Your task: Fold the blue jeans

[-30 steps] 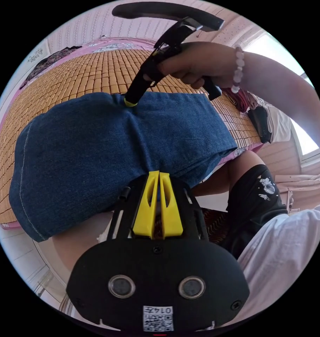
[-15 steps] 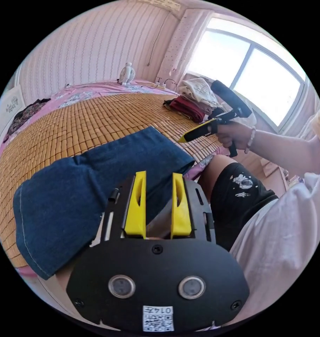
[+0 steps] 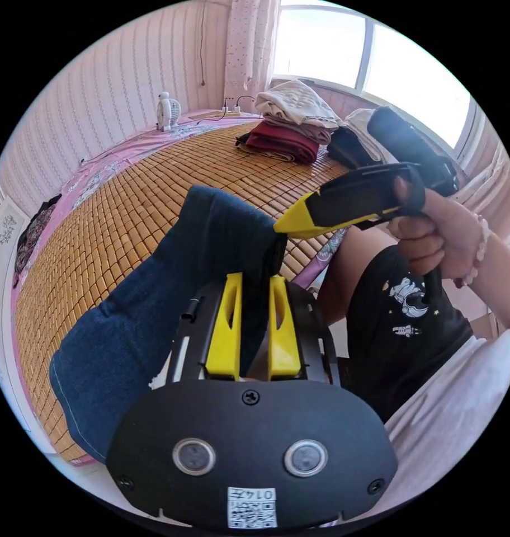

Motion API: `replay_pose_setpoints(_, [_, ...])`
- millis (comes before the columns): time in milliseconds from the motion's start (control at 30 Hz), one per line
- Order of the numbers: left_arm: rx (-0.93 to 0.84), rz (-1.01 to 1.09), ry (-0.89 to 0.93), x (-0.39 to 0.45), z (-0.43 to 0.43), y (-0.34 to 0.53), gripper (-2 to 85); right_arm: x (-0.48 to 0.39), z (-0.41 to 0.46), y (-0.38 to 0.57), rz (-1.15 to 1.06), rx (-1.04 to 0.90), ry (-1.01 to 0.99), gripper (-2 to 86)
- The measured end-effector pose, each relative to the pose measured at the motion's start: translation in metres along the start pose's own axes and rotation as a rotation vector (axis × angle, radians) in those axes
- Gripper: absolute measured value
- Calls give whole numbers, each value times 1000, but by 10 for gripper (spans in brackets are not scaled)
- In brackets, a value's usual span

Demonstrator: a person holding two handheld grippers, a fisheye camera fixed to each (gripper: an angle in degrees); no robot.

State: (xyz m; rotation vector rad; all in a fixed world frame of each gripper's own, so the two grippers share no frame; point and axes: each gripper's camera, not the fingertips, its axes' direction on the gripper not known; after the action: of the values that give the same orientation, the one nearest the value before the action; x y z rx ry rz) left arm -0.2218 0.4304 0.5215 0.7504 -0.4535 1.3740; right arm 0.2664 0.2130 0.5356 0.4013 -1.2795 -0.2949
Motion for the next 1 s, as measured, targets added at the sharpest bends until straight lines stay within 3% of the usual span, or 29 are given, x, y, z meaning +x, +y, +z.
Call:
replay_pose_setpoints(67, [-9, -24, 2, 0, -1, 2, 36, -4, -25, 7, -37, 77, -7, 42])
replay_pose_setpoints(133, [-2, -16, 5, 2, -5, 5, 30, 15, -57, 18, 64, 220, 67, 87])
replay_pose_setpoints(233, [-9, 29, 1, 10, -8, 10, 24, 46, -57, 15, 200, 182, 99, 136])
replay_pose_setpoints(367, [-38, 71, 26, 15, -13, 15, 19, 66, -39, 2, 259, 117, 43, 102])
replay_pose_setpoints(433, [-54, 74, 40, 14, -17, 15, 18, 76, -35, -3, 303, 86, -29, 38])
replay_pose_setpoints(567, [23, 102, 35, 6, -37, 0, 17, 86, -61, 7, 345, 227, -332, 21])
replay_pose_setpoints(667, [145, 134, 117, 4, -53, -26, 20, 70, -106, 18, 277, 381, -429, 16])
replay_pose_setpoints(800, [284, 181, 210, 13, -63, -56, 26, 17, -178, 27, 112, 482, -275, 16])
replay_pose_setpoints(900, [351, 144, 270, 5, -64, -65, 33, -27, -188, 22, 14, 447, -121, 21])
replay_pose_setpoints(1000, [381, 36, 292, -19, -71, -52, 42, -66, -144, 7, -85, 332, -116, 34])
